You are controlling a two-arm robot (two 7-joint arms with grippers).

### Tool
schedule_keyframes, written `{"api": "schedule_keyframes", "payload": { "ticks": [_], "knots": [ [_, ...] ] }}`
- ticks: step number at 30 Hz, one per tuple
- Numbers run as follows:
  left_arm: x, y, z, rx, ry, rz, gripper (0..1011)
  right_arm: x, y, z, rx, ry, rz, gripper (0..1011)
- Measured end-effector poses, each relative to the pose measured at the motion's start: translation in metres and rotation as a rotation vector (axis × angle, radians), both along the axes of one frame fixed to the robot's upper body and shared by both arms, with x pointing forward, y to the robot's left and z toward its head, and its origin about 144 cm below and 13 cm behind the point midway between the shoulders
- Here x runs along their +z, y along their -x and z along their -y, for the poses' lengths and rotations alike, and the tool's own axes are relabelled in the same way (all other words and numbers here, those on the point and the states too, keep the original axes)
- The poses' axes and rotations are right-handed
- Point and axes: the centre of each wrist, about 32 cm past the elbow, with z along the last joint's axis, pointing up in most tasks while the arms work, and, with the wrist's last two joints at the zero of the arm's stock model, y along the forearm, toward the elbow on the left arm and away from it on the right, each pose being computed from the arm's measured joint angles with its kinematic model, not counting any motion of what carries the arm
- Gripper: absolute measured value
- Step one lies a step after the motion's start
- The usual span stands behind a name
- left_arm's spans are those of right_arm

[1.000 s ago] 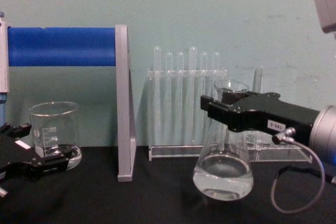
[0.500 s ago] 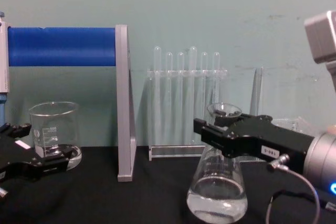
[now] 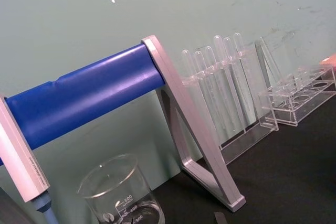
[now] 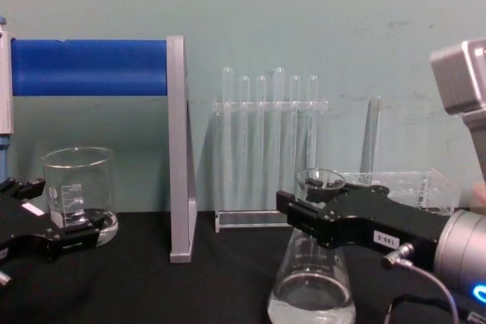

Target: Grasp the erlenmeyer flask with one hand, shake it three times, then place it back.

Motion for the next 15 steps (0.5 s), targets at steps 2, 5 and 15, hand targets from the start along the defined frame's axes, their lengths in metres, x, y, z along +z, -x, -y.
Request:
{"api": "schedule_keyframes", "payload": {
  "ticks": [2,5,15],
  "knots": [
    [0.0,0.0,0.0,0.0,0.0,0.0,1001,-0.0008,0.0002,-0.0003,0.0,0.001,-0.004,449],
    [0.0,0.0,0.0,0.0,0.0,0.0,1001,-0.0016,0.0003,-0.0003,0.0,0.003,-0.008,450],
    [0.0,0.0,0.0,0.0,0.0,0.0,1001,-0.0034,0.0012,-0.0013,0.0,0.01,-0.017,449]
  ]
}}
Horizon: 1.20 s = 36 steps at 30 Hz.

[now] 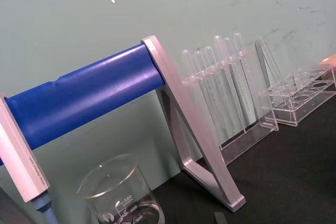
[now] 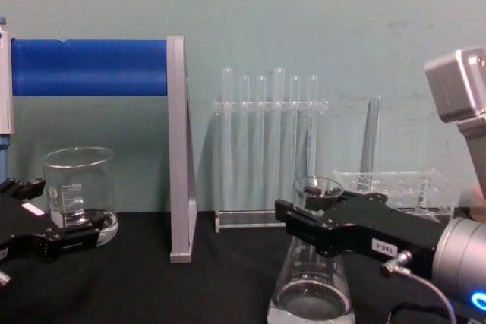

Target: Grasp the erlenmeyer flask with one hand, shake it three times, then place it back.

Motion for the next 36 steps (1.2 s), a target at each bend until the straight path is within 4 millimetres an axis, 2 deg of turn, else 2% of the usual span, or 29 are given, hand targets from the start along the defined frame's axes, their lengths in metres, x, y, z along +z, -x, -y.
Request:
{"api": "schedule_keyframes", "payload": {
  "ticks": [28,32,33,34,35,36],
  "knots": [
    [0.0,0.0,0.0,0.0,0.0,0.0,1001,-0.0008,0.001,-0.0003,-0.004,0.01,-0.008,452],
    [0.0,0.0,0.0,0.0,0.0,0.0,1001,-0.0005,0.0008,-0.0003,-0.004,0.008,-0.007,542],
    [0.0,0.0,0.0,0.0,0.0,0.0,1001,-0.0004,0.0008,-0.0002,-0.004,0.008,-0.006,613],
    [0.0,0.0,0.0,0.0,0.0,0.0,1001,-0.0004,0.0008,-0.0002,-0.004,0.008,-0.006,613],
    [0.0,0.0,0.0,0.0,0.0,0.0,1001,-0.0005,0.0008,-0.0002,-0.004,0.008,-0.006,672],
    [0.0,0.0,0.0,0.0,0.0,0.0,1001,-0.0004,0.0008,-0.0002,-0.004,0.008,-0.006,672]
  ]
}}
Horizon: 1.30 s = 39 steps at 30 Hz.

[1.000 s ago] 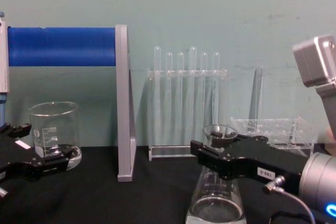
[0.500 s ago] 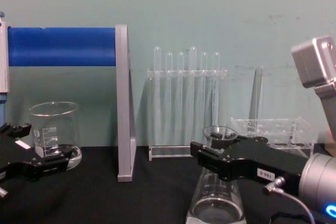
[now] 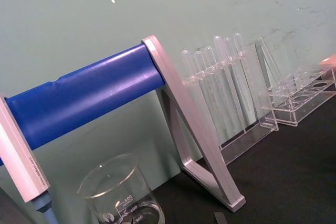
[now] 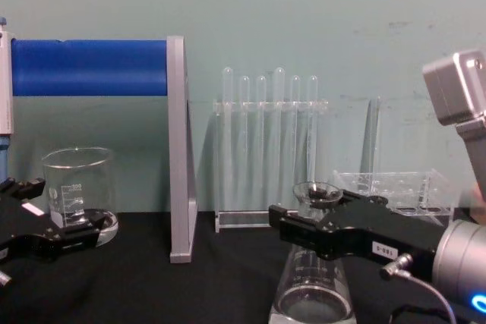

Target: Grasp the erlenmeyer flask with one hand, shake it three times, then place it back.

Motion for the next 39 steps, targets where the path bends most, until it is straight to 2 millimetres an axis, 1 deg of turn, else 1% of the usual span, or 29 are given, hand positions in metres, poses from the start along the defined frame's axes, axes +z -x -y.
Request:
{"api": "schedule_keyframes", "payload": {
  "ticks": [1,3,5,6,7,8,10,12,24,29,39],
  "knots": [
    [0.0,0.0,0.0,0.0,0.0,0.0,1001,0.0,0.0,0.0,0.0,0.0,0.0,731],
    [0.0,0.0,0.0,0.0,0.0,0.0,1001,0.0,0.0,0.0,0.0,0.0,0.0,769],
    [0.0,0.0,0.0,0.0,0.0,0.0,1001,0.0,0.0,0.0,0.0,0.0,0.0,842],
    [0.0,0.0,0.0,0.0,0.0,0.0,1001,0.0,0.0,0.0,0.0,0.0,0.0,862],
    [0.0,0.0,0.0,0.0,0.0,0.0,1001,0.0,0.0,0.0,0.0,0.0,0.0,912],
    [0.0,0.0,0.0,0.0,0.0,0.0,1001,0.0,0.0,0.0,0.0,0.0,0.0,912],
    [0.0,0.0,0.0,0.0,0.0,0.0,1001,0.0,0.0,0.0,0.0,0.0,0.0,985],
    [0.0,0.0,0.0,0.0,0.0,0.0,1001,0.0,0.0,0.0,0.0,0.0,0.0,1003],
    [0.0,0.0,0.0,0.0,0.0,0.0,1001,0.0,0.0,0.0,0.0,-0.001,-0.002,1000],
    [0.0,0.0,0.0,0.0,0.0,0.0,1001,-0.002,0.003,0.005,0.002,-0.003,-0.017,1000],
    [0.0,0.0,0.0,0.0,0.0,0.0,1001,0.0,0.02,0.021,0.009,-0.003,-0.038,1000]
  ]
}}
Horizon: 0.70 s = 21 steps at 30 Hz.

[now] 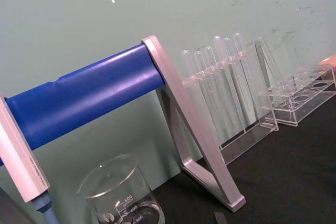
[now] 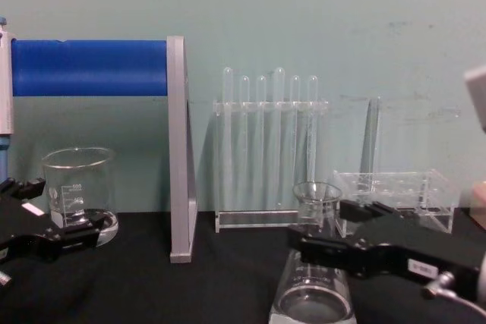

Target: Grasp the erlenmeyer flask with one hand, shake it three times, then place it back.

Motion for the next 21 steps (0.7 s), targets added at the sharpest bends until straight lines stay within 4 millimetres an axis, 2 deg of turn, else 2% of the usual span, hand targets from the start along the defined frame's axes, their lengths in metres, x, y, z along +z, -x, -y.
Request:
{"api": "schedule_keyframes", "payload": {
  "ticks": [14,21],
  "knots": [
    [0.0,0.0,0.0,0.0,0.0,0.0,1001,0.004,0.028,0.037,-0.029,0.02,-0.008,1000],
    [0.0,0.0,0.0,0.0,0.0,0.0,1001,0.007,0.03,0.055,-0.112,0.037,0.009,1000]
  ]
}}
